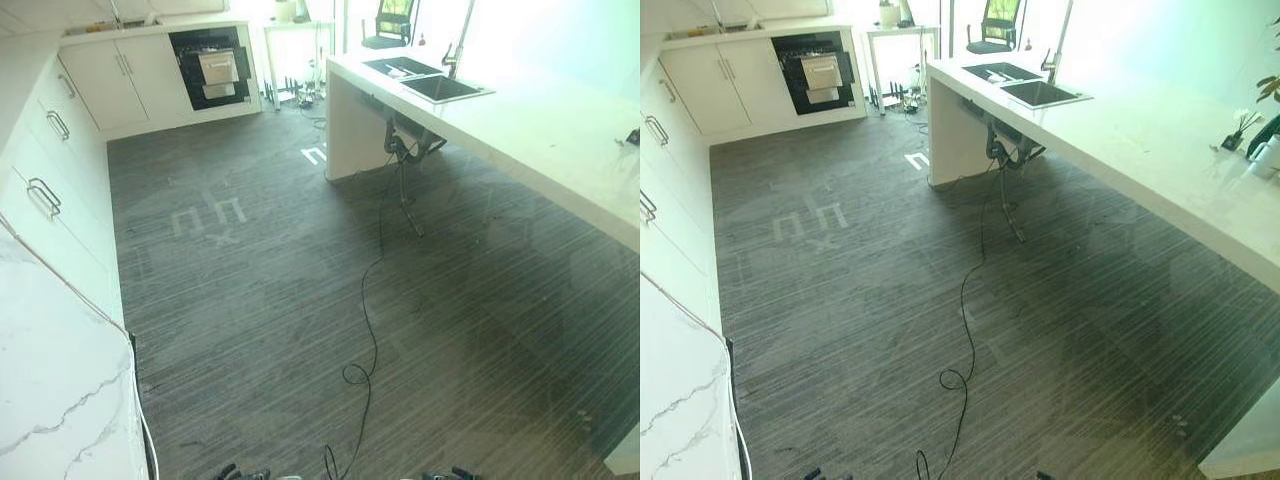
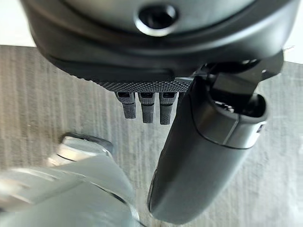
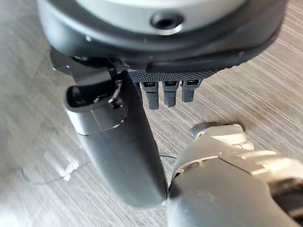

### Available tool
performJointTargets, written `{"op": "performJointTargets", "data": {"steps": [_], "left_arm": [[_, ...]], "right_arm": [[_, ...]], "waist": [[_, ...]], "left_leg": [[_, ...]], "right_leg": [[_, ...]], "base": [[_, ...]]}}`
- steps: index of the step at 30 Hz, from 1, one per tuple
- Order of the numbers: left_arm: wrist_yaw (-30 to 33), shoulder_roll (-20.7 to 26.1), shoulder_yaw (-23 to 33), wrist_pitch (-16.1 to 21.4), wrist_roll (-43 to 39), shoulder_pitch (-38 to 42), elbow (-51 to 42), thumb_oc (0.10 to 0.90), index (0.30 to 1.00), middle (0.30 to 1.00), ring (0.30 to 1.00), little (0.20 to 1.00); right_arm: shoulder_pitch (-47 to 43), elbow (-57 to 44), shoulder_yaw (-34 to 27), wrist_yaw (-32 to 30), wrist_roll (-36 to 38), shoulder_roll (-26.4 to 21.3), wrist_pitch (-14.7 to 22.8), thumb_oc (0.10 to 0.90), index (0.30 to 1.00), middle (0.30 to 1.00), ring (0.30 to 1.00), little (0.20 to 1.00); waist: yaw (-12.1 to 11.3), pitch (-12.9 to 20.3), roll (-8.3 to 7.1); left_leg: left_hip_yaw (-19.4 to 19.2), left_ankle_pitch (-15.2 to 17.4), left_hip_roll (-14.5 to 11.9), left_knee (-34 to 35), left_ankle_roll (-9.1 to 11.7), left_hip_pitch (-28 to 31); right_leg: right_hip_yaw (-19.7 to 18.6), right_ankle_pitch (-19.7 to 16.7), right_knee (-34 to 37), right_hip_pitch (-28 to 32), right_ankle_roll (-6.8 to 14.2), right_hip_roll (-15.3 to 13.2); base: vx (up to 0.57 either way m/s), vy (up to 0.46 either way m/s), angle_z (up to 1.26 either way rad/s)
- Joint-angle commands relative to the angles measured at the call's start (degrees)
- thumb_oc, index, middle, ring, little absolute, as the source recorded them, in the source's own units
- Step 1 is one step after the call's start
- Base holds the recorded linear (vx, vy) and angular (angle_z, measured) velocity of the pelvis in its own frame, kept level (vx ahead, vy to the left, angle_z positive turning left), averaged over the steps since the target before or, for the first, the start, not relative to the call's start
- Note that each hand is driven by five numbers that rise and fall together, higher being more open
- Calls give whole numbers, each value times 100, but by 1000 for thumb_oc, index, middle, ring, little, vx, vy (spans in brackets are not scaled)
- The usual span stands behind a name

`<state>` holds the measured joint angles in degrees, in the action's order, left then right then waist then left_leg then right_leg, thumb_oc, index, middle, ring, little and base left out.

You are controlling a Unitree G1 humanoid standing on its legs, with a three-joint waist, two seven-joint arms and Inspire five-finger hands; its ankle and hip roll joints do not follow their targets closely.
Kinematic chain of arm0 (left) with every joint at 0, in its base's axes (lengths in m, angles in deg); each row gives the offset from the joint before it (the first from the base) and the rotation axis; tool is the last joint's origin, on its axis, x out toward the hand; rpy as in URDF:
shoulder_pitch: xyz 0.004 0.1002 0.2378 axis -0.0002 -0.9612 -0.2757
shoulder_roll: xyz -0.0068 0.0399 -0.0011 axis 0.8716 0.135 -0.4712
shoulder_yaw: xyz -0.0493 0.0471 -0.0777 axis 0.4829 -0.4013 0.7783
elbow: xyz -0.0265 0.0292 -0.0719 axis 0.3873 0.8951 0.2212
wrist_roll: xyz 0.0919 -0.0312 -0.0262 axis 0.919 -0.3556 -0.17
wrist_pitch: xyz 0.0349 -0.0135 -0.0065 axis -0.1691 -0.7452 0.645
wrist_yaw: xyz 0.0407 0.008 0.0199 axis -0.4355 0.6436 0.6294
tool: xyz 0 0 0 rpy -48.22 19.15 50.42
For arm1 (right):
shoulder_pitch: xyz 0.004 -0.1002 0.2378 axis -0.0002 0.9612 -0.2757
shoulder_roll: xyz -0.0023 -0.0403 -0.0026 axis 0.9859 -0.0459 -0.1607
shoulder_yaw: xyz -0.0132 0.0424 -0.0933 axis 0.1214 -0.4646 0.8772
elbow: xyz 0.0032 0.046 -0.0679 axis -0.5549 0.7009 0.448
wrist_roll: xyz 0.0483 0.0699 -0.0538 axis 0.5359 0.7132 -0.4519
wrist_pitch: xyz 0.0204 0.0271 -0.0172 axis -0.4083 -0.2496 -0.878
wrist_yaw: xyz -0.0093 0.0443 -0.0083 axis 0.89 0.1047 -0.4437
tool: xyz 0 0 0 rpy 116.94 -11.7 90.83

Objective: Place the dishes in the dishwasher.

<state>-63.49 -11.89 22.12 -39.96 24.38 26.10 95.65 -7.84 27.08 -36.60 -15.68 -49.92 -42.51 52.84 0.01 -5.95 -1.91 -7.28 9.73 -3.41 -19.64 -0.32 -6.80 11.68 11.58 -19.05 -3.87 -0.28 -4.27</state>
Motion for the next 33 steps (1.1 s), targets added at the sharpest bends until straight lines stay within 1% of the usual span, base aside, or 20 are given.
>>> {"op": "performJointTargets", "data": {"steps": [1, 3, 4, 6, 8, 9, 10, 13, 15, 16, 18, 19, 20, 21, 26, 27, 29, 31, 32, 33], "left_arm": [[-146, 337, 197, 296, -455, 293, -615, 800, 900, 900, 900, 900], [-222, 383, 231, 238, -558, 277, -1028, 800, 900, 900, 900, 900], [-253, 431, 182, 312, -268, 211, -1518, 800, 900, 900, 900, 900], [-279, 465, 242, 330, -402, 80, -2023, 800, 900, 900, 900, 900], [-332, 474, 393, 428, -579, -29, -2390, 800, 900, 900, 900, 900], [-399, 507, 519, 493, -705, -113, -2823, 800, 900, 900, 900, 900], [-456, 534, 554, 552, -758, -143, -3036, 800, 900, 900, 900, 900], [-570, 532, 569, 710, -974, -223, -3725, 800, 900, 900, 900, 900], [-525, 474, 472, 774, -916, -317, -4190, 800, 900, 900, 900, 900], [-505, 527, 370, 831, -673, -414, -4349, 800, 900, 900, 900, 900], [-583, 573, 332, 815, -594, -568, -4499, 800, 900, 900, 900, 900], [-705, 584, 363, 844, -615, -752, -4604, 800, 900, 900, 900, 900], [-770, 561, 383, 887, -667, -817, -4605, 800, 900, 900, 900, 900], [-752, 554, 413, 911, -665, -835, -4646, 800, 900, 900, 900, 900], [-630, 766, 468, 691, -478, -522, -4775, 800, 900, 900, 900, 900], [-702, 871, 443, 616, -301, -385, -4825, 800, 900, 900, 900, 900], [-730, 970, 379, 560, -178, -262, -4940, 800, 900, 900, 900, 900], [-761, 1003, 336, 520, -85, -204, -5063, 800, 900, 900, 900, 900], [-759, 1022, 320, 469, -58, -204, -5186, 800, 900, 900, 900, 900], [-771, 1027, 314, 440, -31, -230, -5284, 800, 900, 900, 900, 900]], "right_arm": [[-206, -545, -110, 13, 64, -314, 602, 800, 900, 900, 900, 900], [-157, -1155, -105, -45, 190, -375, 547, 800, 900, 900, 900, 900], [-80, -2007, -118, -78, 351, -454, 507, 800, 900, 900, 900, 900], [53, -3023, -152, -60, 420, -516, 404, 800, 900, 900, 900, 900], [121, -3647, -226, 11, 270, -579, 501, 800, 900, 900, 900, 900], [124, -4146, -325, 86, 182, -609, 547, 800, 900, 900, 900, 900], [110, -4305, -354, 91, 155, -625, 647, 800, 900, 900, 900, 900], [94, -4892, -534, 52, 94, -625, 836, 800, 900, 900, 900, 900], [82, -5308, -614, -68, -40, -638, 887, 800, 900, 900, 900, 900], [77, -5552, -679, -27, -27, -716, 879, 800, 900, 900, 900, 900], [196, -5804, -798, 218, -21, -830, 838, 800, 900, 900, 900, 900], [335, -5916, -904, 394, -113, -944, 933, 800, 900, 900, 900, 900], [346, -5926, -911, 435, -108, -1012, 971, 800, 900, 900, 900, 900], [338, -6007, -928, 470, -103, -1091, 989, 800, 900, 900, 900, 900], [350, -6230, -919, 334, -57, -994, 838, 800, 900, 900, 900, 900], [376, -6339, -892, 232, -99, -888, 773, 800, 900, 900, 900, 900], [375, -6478, -875, 182, -21, -764, 699, 800, 900, 900, 900, 900], [401, -6603, -859, 153, -95, -652, 700, 800, 900, 900, 900, 900], [439, -6687, -808, 113, -219, -598, 747, 800, 900, 900, 900, 900], [451, -6740, -739, 67, -250, -576, 769, 800, 900, 900, 900, 900]], "waist": [[77, 56, 74], [97, 29, 69], [127, -17, 59], [151, -89, 41], [151, -186, -12], [93, -306, -100], [54, -379, -165], [42, -542, -170], [4, -597, -84], [8, -619, 147], [7, -594, 322], [-31, -568, 390], [-35, -547, 383], [-42, -460, 351], [-145, -210, 204], [-184, -121, 114], [-160, -92, 69], [-157, -82, 97], [-180, -81, 147], [-195, -100, 184]], "left_leg": [[92, 475, -507, 245, 369, 461], [121, 441, -521, 245, 381, 467], [145, 378, -536, 245, 399, 491], [150, 249, -537, 245, 454, 540], [114, 53, -478, 245, 470, 648], [99, -519, -385, 245, 490, 701], [91, -815, -348, 139, 478, 662], [-37, -965, -360, -742, 421, 102], [-226, -1131, -303, 57, 484, 19], [-261, -1079, -483, 245, 563, -337], [-157, -990, -624, 245, 626, -760], [35, -1080, -692, 245, 692, -983], [16, -951, -696, 245, 664, -983], [-146, -674, -691, 245, 577, -925], [-212, -390, -511, 245, 296, -834], [-198, -310, -377, 245, 177, -793], [-57, -171, -180, 245, 16, -641], [105, -90, -11, 245, -102, -515], [188, 1, 92, 245, -189, -410], [278, 66, 169, 245, -247, -303]], "right_leg": [[-214, 134, 186, 130, 492, -213], [-250, 135, 186, 116, 457, -169], [-302, 128, 186, 98, 415, -108], [-382, 115, 186, 85, 366, -49], [-460, 106, 186, 118, 322, -36], [-543, 102, 186, 182, 249, -41], [-583, 93, 186, 231, 202, -66], [-554, 108, 186, 374, 82, -31], [-498, 220, 186, 500, 128, 33], [-420, 360, 186, 628, 162, 187], [-377, 509, 186, 763, 163, 314], [-422, 646, 186, 925, 144, 379], [-432, 684, 186, 960, 148, 359], [-373, 726, 186, 1029, 221, 232], [-240, 756, 186, 1350, 507, -59], [-72, 399, 186, 1478, 719, -190], [6, -440, 147, 1624, 998, -283], [-77, -943, -891, 1238, 1061, -374], [-93, -1181, -1865, 902, 1037, -506], [-103, -1291, -2353, 627, 989, -557]], "base": [[12, -136, -4], [4, -157, -4], [2, -193, -6], [12, -173, -12], [53, -154, -36], [75, -181, -28], [68, -194, -21], [65, -57, -24], [239, 178, 31], [279, 297, 36], [338, 331, 17], [397, 353, -8], [492, 467, -22], [395, 381, -19], [330, 261, 3], [381, 272, 7], [315, 239, 24], [222, 231, 45], [235, 250, 42], [211, 214, 43]]}}
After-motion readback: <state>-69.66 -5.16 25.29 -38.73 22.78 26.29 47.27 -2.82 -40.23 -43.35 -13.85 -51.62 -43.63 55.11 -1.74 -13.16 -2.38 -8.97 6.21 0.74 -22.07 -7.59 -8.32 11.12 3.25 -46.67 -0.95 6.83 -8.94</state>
